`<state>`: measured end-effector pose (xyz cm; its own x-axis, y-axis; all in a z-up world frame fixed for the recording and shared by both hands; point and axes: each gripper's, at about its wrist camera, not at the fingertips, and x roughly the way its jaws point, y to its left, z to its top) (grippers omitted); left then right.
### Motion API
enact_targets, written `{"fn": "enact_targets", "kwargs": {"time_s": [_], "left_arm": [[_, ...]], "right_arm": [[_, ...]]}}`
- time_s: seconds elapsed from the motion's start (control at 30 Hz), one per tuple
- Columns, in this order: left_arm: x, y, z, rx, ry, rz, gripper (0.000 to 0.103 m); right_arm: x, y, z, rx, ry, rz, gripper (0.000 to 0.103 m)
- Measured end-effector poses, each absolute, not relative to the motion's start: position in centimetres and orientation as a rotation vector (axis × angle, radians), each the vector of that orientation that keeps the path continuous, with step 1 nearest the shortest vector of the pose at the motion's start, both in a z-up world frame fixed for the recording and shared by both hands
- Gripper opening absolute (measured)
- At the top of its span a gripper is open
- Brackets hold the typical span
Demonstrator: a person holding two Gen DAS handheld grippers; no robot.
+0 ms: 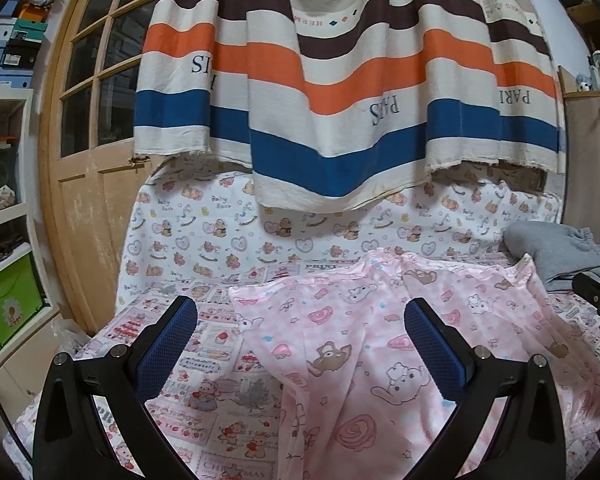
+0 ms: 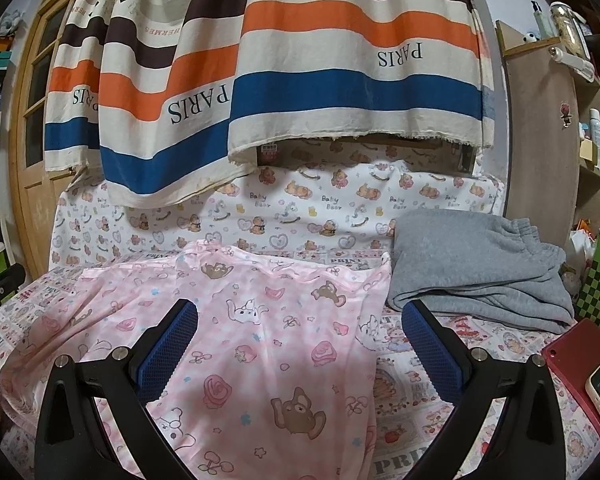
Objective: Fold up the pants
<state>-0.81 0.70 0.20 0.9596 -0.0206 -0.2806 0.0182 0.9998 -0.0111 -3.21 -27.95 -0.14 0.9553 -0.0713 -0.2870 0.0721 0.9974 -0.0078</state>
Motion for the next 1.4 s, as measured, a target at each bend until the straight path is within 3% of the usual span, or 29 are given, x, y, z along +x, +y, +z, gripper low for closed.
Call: {"fn": "enact_targets", "kwargs": {"time_s": [0.43,0.93,1.0,1.2,1.4], "left_arm": [[-5.0,-1.6,1.6,0.122,0.203,-0.093,0.103],[-9.9,6.6,1.3,0.022,0.226,0.071,0.103],[-10.4,7.7,1.0,0.005,0.220,0.096,0.103],[-11.8,10.1,0.0,-0.025,0.236,0.161,0.103],[-12.9,11.7,-1.2,0.004,0.247,0.216,0.103]], "right_arm": [[-5.4,-27.3,2.6,0.011,0.238,-0.189,0.103],[-9.7,-21.1,3.0,0.053,0.227,0.011,0.101],[-9.6,-19.0,2.9,0.024,0.264,0.065,0.077],[-8.6,-11.8,-0.6,0.008,0.459,0.416,0.042],[-10.5,-7.0,-4.9,-0.150,0.486,0.542,0.040]]}}
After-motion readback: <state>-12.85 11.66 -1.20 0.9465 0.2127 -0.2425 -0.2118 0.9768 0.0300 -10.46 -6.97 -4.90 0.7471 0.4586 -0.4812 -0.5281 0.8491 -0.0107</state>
